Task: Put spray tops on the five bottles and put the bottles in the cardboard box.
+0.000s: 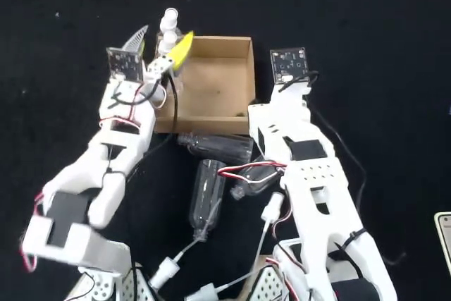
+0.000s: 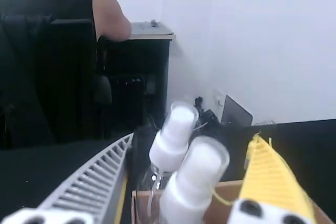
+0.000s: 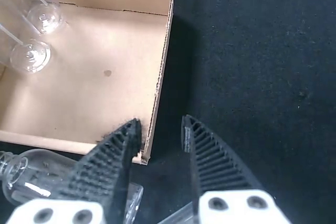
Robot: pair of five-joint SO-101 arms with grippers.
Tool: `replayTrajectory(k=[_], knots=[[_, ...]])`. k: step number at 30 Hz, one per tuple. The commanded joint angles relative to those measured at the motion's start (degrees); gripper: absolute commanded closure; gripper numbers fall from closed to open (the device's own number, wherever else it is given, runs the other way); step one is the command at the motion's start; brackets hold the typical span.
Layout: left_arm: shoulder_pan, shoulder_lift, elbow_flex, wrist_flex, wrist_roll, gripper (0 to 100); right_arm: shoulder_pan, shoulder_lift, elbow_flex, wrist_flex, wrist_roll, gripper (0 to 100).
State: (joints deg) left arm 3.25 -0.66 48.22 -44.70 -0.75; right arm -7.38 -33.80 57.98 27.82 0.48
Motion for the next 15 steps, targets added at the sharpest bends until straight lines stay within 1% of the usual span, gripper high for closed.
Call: replayTrajectory(k=[1, 4, 7, 8, 10, 12, 15], knots=[[-0.31, -14.07, -5.67, 16.09, 0.79, 70, 0.7, -0.13, -2.15, -1.76, 0.53, 89.5], [-0.31, -19.25, -10.86, 29.45, 0.79, 70, 0.7, -0.13, -2.15, -1.76, 0.53, 89.5], [-1.27, -20.57, -16.92, 46.42, 0.62, 70, 0.62, -0.13, -2.15, -1.76, 0.53, 89.5], [-2.77, -20.4, -19.03, 52.57, 0.7, 70, 0.62, -0.13, -2.15, -1.76, 0.53, 89.5], [-5.49, -20.04, -23.16, 62.42, 0.79, 70, 0.62, -0.13, -2.15, -1.76, 0.44, 89.5], [-7.87, -20.48, -26.77, 68.22, 0.79, 70, 0.62, -0.13, -2.07, -1.76, 0.44, 89.5], [-10.07, -21.89, -32.4, 72.09, 0.79, 70, -0.35, -0.04, -1.98, -1.76, 0.53, 89.5]])
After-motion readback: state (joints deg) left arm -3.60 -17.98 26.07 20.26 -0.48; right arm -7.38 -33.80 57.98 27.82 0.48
